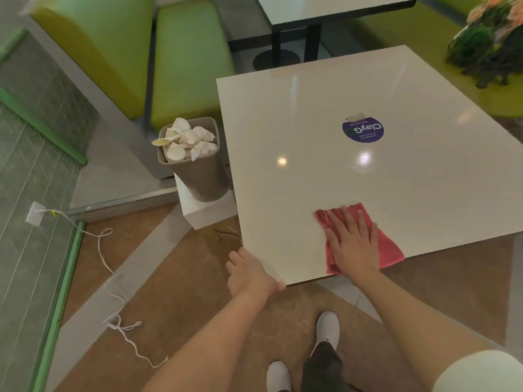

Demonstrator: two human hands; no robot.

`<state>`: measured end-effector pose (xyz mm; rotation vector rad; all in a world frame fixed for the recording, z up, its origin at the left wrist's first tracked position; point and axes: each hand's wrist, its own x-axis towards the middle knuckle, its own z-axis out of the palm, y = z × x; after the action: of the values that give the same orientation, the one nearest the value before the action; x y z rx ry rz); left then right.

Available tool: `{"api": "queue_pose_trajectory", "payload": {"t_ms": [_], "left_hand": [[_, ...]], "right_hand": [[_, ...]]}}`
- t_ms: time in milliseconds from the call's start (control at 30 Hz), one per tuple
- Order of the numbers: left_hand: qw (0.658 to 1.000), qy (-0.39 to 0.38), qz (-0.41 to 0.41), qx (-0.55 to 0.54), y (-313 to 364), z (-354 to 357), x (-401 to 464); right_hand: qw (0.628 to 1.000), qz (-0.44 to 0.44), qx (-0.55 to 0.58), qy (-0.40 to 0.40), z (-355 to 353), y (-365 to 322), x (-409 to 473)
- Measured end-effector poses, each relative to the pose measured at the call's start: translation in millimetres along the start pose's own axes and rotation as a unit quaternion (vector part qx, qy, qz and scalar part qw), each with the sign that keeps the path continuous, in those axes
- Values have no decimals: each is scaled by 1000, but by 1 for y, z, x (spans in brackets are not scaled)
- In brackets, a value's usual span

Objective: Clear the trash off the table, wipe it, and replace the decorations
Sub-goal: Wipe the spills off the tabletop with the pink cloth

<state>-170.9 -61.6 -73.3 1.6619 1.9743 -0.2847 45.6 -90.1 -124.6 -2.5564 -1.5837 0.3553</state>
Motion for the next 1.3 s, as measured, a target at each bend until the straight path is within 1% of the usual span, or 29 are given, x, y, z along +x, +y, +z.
{"api": "queue_pose_trajectory", "payload": {"t_ms": [33, 67, 133, 200, 267, 367, 567, 667, 733, 833, 867, 900, 1000, 1067, 1133, 1200, 1233, 1300], "left_hand": [[1000, 2, 5, -11, -2, 1, 0], [1000, 5, 11, -19, -4, 1, -1], [999, 13, 16, -32, -8, 2, 0], [999, 21, 21, -38, -10, 4, 1], [998, 31, 23, -45, -11, 6, 1], [998, 41, 23, -43, -11, 7, 3], [999, 40, 12, -24, -9, 7, 4], [999, 34, 6, -32, -9, 7, 3], [999, 33, 1, -40, -12, 6, 4], [999, 27, 7, -27, -10, 6, 1], [999, 23, 5, -25, -10, 6, 1], [999, 20, 6, -24, -8, 5, 0], [1000, 12, -5, -19, -5, 4, -2], [1000, 14, -5, -8, -1, 4, -4], [1000, 21, -6, 1, 2, 4, -5], [1000, 23, -9, 16, 4, 6, -5], [999, 22, -11, 26, 5, 7, -6], [998, 16, -20, 50, 9, 7, -6]], "right_hand": [[1000, 4, -8, 4, 2, -6, -1], [1000, -14, -18, 3, 4, -13, -3], [994, -107, -31, -15, 9, -36, -8], [979, -199, -33, -33, 13, -62, -12], [965, -256, -30, -44, 18, -90, -9], [957, -282, -40, -61, 19, -121, 14], [960, -255, -39, -105, 16, -155, 84], [962, -253, -48, -94, 18, -157, 85], [949, -298, -56, -86, 18, -150, 70], [923, -372, -60, -81, 14, -109, 39], [925, -370, -56, -73, 11, -92, 32], [936, -343, -51, -62, 7, -70, 27], [978, -204, -31, -30, -3, -14, 25], [992, -119, -24, -25, -7, 7, 27], [998, -61, -12, -21, -5, 4, 24], [1000, -27, -1, -10, 1, -17, 12], [1000, -26, 6, -6, 5, -30, 4], [998, -57, 5, -9, 13, -53, -15]]}}
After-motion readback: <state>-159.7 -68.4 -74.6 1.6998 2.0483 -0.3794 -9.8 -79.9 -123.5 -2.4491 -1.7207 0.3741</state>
